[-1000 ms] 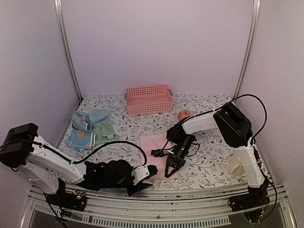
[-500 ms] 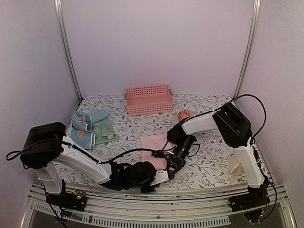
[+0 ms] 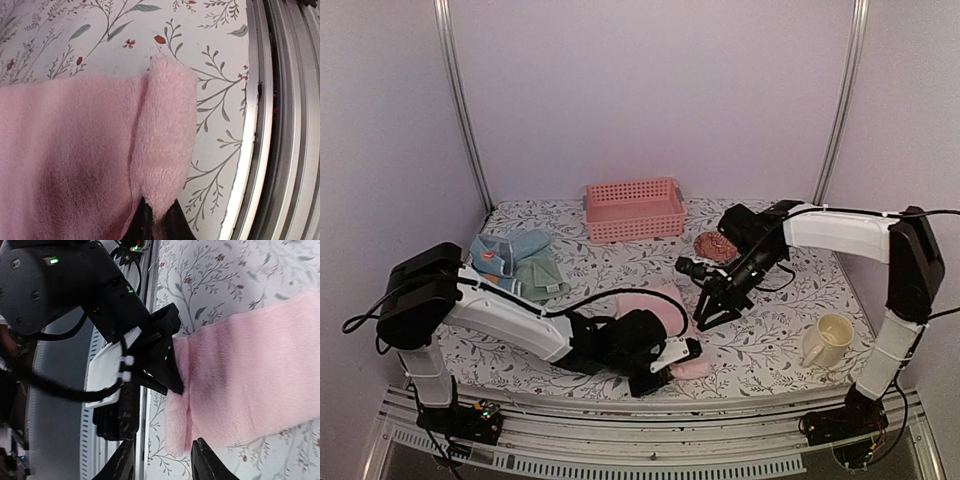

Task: Roll the towels
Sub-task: Roll the towel at the center of the board.

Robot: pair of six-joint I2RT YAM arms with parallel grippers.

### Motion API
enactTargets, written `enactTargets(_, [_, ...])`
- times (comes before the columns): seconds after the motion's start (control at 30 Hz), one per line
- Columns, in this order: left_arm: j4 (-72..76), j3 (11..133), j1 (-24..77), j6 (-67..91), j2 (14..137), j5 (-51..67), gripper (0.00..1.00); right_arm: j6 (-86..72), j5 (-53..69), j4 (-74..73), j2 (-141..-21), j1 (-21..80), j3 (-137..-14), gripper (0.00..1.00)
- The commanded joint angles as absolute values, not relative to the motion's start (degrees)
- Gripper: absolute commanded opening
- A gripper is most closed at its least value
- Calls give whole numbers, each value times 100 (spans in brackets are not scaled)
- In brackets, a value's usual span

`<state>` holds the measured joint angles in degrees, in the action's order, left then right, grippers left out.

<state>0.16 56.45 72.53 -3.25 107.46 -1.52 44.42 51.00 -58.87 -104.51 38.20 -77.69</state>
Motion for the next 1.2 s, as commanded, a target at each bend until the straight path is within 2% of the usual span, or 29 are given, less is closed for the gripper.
enactTargets(0.0, [-746, 5852, 6538, 880, 11113, 2190, 0, 3907, 4070, -4320, -9104, 3754, -6636, 41])
enactTargets(0.17, [-681, 6052, 5803, 1712, 11743, 3967, 0, 4200, 3161, -3596, -8328, 4242, -5659, 41])
enactTargets(0.27, [-676, 6266, 5662, 2025, 12006, 4461, 0, 4282, 2470, -3126, -8237, 4863, -5203, 40])
enactTargets(0.47, [-358, 6211, 5518, 2705, 12187, 4746, 0, 4233, 1366, -2107, -8730, 5641, -5108, 44])
enactTargets(0.8, [-120, 5946, 5366, 2968, 12082, 4657, 0, 4371, 961, -1488, -9684, 6001, -5091, 44])
enactTargets(0.83, [-107, 5930, 5354, 2962, 12070, 4654, 0, 4385, 911, -1465, -9741, 6003, -5092, 41])
enactTargets(0.97, [-51, 5878, 5278, 2789, 11866, 4492, 1, 4499, 1172, -1592, -9823, 6007, -5157, 13])
enactTargets(1.07, [-32, 5640, 5275, 2334, 11222, 3760, 16, 4520, 1760, -2239, -9895, 5995, -5381, 7])
enactTargets(1.17, [191, 5151, 5274, 2063, 10296, 2877, 22, 4458, 2370, -2776, -10031, 5941, -5551, 5])
